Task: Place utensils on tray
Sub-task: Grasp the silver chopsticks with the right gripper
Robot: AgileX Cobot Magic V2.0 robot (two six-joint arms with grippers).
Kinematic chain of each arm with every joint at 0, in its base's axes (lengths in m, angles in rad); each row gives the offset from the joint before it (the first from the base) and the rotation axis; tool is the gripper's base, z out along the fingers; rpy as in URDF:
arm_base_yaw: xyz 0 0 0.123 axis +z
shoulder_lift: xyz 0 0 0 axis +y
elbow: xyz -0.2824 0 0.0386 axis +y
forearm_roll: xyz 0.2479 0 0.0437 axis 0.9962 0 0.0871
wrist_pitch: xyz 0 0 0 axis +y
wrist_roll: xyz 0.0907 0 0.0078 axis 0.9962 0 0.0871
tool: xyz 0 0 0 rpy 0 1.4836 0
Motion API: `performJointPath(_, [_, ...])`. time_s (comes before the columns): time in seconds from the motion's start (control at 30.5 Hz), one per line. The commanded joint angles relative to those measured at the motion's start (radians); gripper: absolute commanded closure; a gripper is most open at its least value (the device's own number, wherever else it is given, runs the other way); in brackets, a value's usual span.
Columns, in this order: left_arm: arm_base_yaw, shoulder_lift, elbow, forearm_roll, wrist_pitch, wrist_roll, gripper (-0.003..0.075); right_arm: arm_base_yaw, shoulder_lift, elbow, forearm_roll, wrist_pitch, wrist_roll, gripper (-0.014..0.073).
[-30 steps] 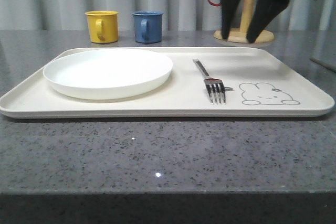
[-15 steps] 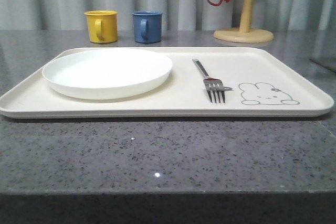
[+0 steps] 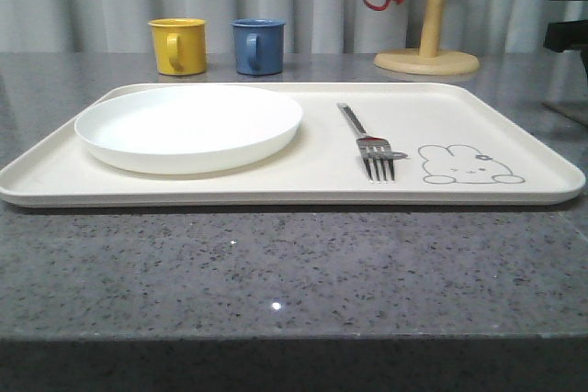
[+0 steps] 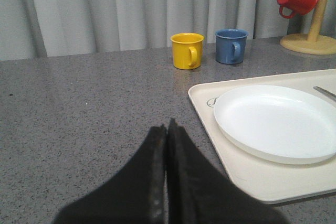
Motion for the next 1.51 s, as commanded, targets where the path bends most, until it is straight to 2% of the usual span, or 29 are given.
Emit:
performJointPath(0.0, [0.004, 0.011, -0.027, -0.013, -0.083, -0.012, 0.0738, -0.007, -0.037, -0.020, 0.001, -0.015, -0.012, 0.0358])
performJointPath(0.23, [0.004, 0.011, -0.027, -0.013, -0.083, -0.012, 0.0738, -0.007, -0.037, -0.020, 0.002, -0.013, -0.012, 0.0444])
performJointPath(0.39, [0.004, 0.011, -0.027, -0.013, -0.083, -0.012, 0.0738, -0.007, -0.037, -0.020, 0.002, -0.006, -0.012, 0.0596])
performJointPath(0.46, [0.004, 0.011, -0.027, -0.013, -0.083, -0.012, 0.0738, -0.007, -0.037, -0.021, 0.001, -0.009, -0.012, 0.0617])
performJointPath(0.76, [0.004, 0.011, -0.027, -0.013, -0.083, -0.012, 0.0738, -0.007, -0.137, -0.026, -0.007, -0.002, -0.006, 0.0617])
performJointPath(1.05, [0.004, 0.011, -0.027, -0.013, -0.083, -0.012, 0.0738, 0.024, -0.265, -0.034, 0.008, 0.058, 0.125, 0.0617])
performJointPath(1.21, [0.004, 0.011, -0.027, -0.013, -0.083, -0.012, 0.0738, 0.120, -0.258, -0.052, 0.025, 0.081, 0.164, 0.0617])
performJointPath(1.48, [0.004, 0.011, -0.027, -0.013, -0.083, -0.012, 0.0738, 0.301, -0.197, -0.059, 0.036, 0.025, 0.269, 0.0617])
